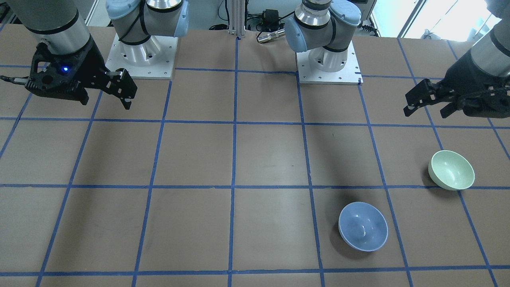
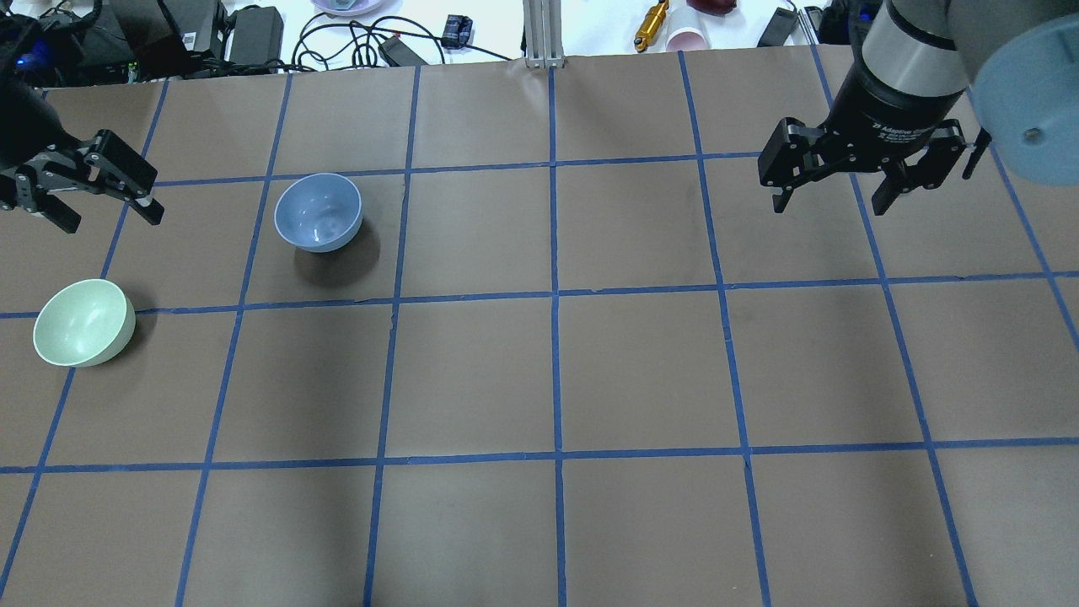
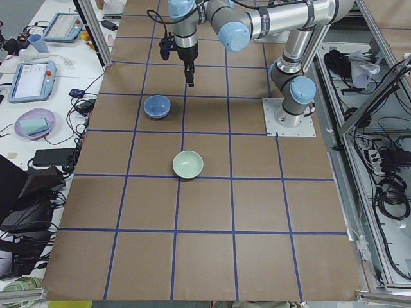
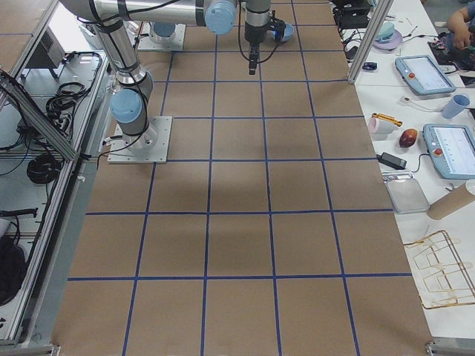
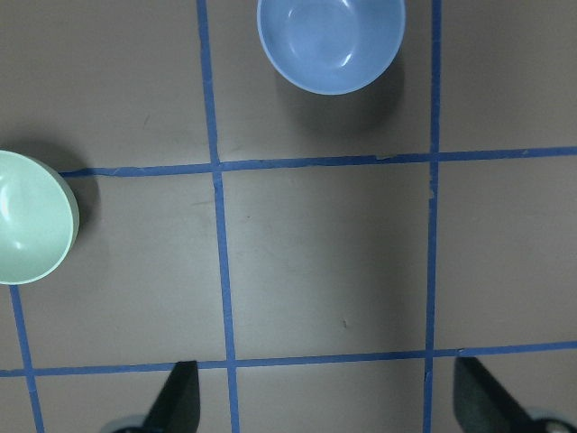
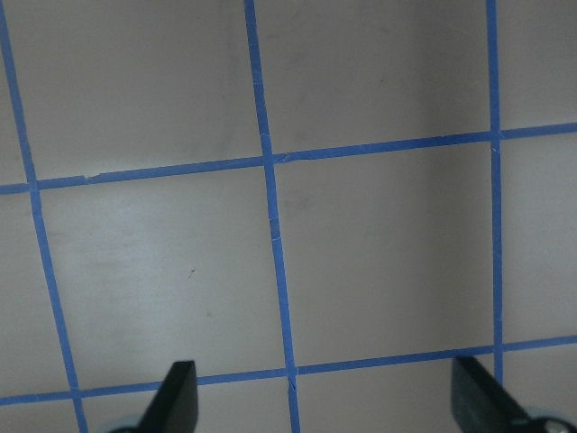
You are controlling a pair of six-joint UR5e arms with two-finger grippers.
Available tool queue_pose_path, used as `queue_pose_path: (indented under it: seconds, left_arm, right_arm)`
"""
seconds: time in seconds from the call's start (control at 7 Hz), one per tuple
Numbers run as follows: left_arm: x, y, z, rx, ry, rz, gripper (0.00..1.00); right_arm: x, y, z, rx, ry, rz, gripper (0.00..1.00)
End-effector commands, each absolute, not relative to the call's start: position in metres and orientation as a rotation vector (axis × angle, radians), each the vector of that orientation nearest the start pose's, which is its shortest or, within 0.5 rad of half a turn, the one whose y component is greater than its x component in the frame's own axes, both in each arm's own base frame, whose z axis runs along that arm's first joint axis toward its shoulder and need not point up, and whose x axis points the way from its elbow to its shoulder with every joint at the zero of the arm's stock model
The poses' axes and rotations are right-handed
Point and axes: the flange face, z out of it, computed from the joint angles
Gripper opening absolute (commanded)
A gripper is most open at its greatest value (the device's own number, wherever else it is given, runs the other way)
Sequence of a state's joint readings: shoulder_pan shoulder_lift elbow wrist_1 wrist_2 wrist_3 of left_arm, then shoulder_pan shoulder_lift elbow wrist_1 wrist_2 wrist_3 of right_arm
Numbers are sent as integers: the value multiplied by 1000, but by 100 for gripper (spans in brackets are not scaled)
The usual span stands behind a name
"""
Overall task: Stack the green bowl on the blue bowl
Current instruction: 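Move the left gripper toward the pale green bowl and lower it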
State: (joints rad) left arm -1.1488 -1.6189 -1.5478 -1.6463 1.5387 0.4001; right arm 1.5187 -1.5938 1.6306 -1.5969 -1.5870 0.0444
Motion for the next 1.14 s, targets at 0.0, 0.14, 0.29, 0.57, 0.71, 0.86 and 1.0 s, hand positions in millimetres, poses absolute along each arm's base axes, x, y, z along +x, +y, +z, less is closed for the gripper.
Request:
queue_pose_path:
  seconds: [0.0,0.14,0.29,0.57,0.71,0.86,1.0]
  left_arm:
    - [136,-519,440,-69,3238,163,100]
    - [165,-523,423,-28,3248,170,100]
    - [196,-525,409,-17,3251,155,100]
    - [248,-526,384,-68,3245,125,100]
    - [273,-528,366,-111,3229,108,100]
    - [287,-531,350,-53,3235,109,100]
    - [309,-533,335,-15,3223,74,100]
  right_arm:
    - [106,-487,472,152,3155,19,100]
    - [106,-487,472,152,3155,17,100]
    - [107,-487,472,152,3153,17,100]
    - [106,-487,472,152,3155,17,100]
    - [106,-487,472,152,3155,17,100]
    - [106,-487,472,152,3155,17,100]
    - [106,-487,472,152,3155,17,100]
